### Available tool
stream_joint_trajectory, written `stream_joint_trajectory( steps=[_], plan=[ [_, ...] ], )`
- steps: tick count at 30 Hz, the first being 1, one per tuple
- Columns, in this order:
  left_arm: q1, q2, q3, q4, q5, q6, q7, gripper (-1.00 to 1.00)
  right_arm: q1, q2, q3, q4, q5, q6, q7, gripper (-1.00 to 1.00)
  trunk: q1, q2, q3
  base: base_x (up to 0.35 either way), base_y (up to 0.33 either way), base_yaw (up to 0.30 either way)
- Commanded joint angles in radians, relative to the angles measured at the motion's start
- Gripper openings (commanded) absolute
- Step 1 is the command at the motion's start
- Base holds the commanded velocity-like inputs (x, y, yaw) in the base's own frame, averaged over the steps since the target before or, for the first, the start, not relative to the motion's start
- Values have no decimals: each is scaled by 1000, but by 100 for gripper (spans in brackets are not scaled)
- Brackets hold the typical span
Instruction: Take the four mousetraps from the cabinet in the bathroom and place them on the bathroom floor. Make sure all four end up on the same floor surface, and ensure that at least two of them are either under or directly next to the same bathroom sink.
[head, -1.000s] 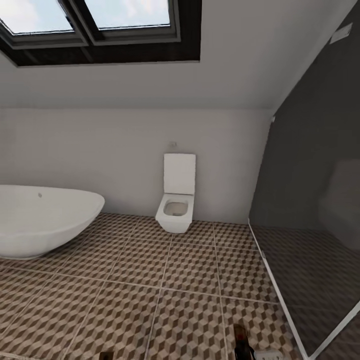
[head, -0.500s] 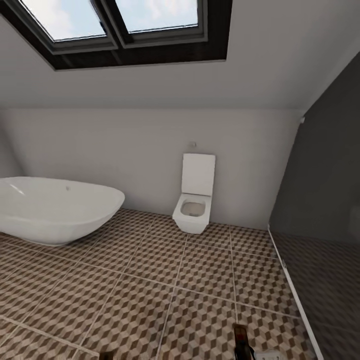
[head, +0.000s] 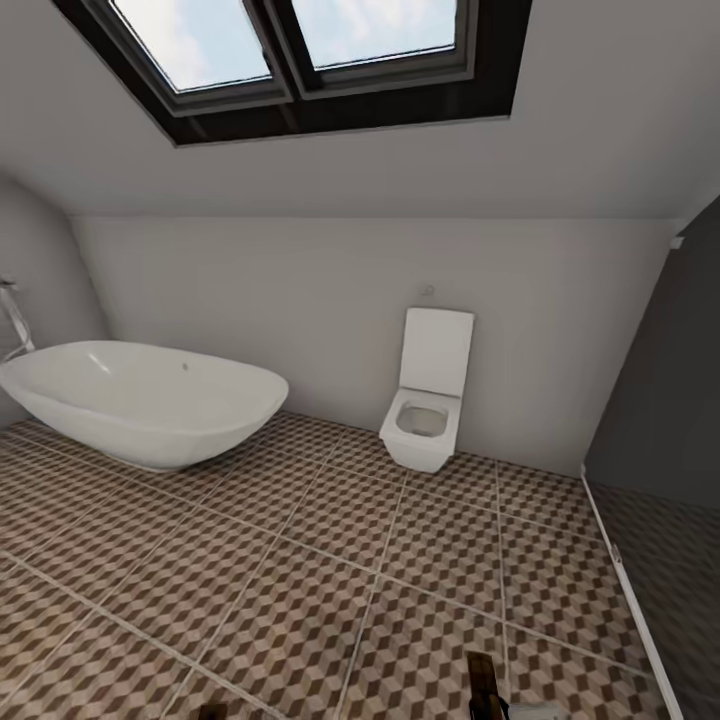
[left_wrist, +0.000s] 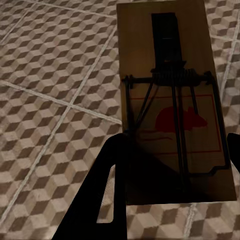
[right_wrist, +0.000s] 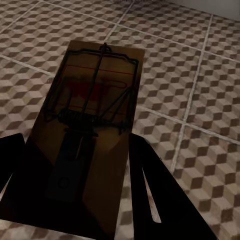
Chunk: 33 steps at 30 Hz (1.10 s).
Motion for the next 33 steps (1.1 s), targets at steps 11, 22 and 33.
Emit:
stream_joint_trajectory(
  steps=[11, 22, 33],
  plan=[
    [-2, 0, -3, 4, -2, -6, 7, -100, 0, 0, -3, 0, 7, -3, 1, -100, 0, -1, -1, 0, 0, 283],
    [-2, 0, -3, 4, -2, -6, 7, -100, 0, 0, -3, 0, 7, -3, 1, -100, 0, -1, -1, 0, 0, 283],
    [-2, 0, -3, 4, -2, -6, 7, -100, 0, 0, -3, 0, 7, -4, 1, -100, 0, -1, -1, 0, 0, 283]
  ],
)
